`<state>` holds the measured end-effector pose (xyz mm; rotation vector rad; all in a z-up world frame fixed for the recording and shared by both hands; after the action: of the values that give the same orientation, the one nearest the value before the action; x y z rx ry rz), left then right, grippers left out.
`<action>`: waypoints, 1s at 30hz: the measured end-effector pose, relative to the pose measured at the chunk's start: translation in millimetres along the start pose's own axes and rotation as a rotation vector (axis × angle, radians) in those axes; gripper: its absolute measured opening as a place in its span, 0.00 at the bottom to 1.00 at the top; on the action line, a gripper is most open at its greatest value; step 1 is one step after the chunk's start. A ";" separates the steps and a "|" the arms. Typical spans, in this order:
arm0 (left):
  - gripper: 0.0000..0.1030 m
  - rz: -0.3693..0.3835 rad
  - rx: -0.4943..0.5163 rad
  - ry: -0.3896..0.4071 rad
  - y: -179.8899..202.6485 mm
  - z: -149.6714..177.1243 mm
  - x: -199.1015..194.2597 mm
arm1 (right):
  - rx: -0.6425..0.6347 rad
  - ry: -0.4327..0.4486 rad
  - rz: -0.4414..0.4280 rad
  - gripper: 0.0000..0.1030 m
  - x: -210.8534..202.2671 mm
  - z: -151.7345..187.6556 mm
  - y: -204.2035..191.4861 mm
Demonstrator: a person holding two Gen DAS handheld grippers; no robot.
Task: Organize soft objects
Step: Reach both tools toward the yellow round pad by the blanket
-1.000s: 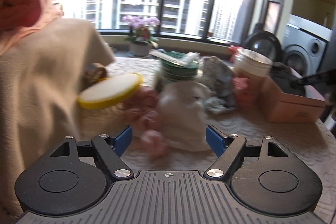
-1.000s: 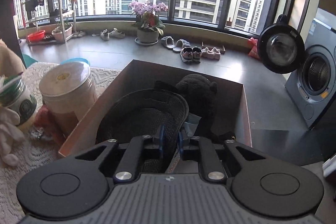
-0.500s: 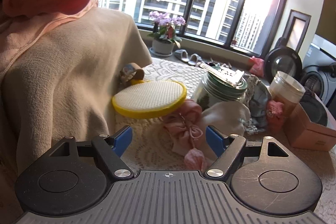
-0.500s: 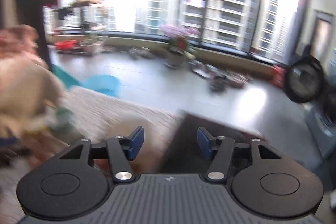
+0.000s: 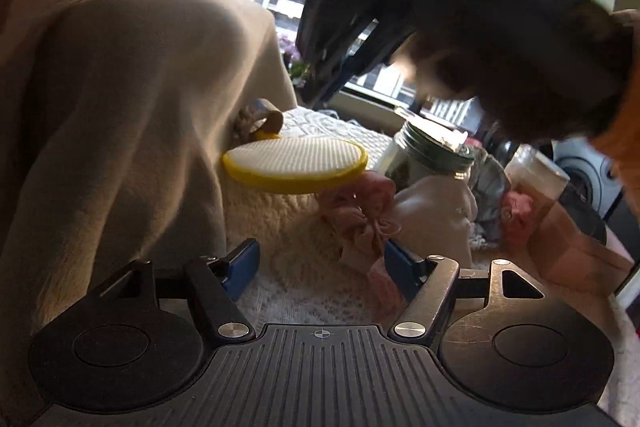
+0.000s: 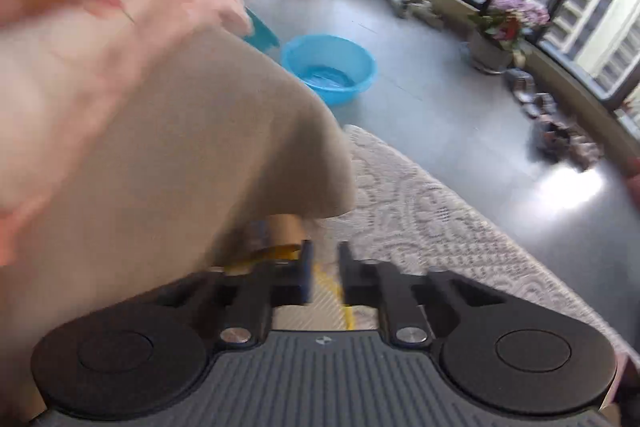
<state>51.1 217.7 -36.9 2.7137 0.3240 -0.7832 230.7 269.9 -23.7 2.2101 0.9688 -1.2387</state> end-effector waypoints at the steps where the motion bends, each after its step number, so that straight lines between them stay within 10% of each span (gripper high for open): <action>1: 0.72 0.006 -0.014 -0.001 -2.2 0.2 -0.8 | -0.006 -0.013 0.048 0.06 10.1 -2.1 0.8; 6: 0.72 0.025 -0.083 0.008 -14.1 -1.0 -7.1 | 0.017 -0.108 0.087 0.06 48.1 1.6 1.2; 15: 0.72 0.107 -0.250 0.020 -35.5 -4.8 -17.9 | -0.103 -0.237 -0.109 0.06 39.6 45.7 -60.3; 30: 0.72 0.073 -0.245 0.029 -32.9 -16.2 -38.5 | -0.088 -0.131 -0.179 0.06 -15.2 70.2 -45.5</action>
<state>17.4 248.8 -9.9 2.4942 0.3044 -0.6387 151.8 249.0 -47.8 1.9837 1.1644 -1.3734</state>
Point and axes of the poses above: each gripper's, at about its wrist camera, not at the fingertips, and x roughly the way its jaws point, y to its right, z to its underside, the point moved 7 cm from there along x, roughly the way its jaws point, and after that the axes turned 12 degrees about -z, right-handed, at the moved point
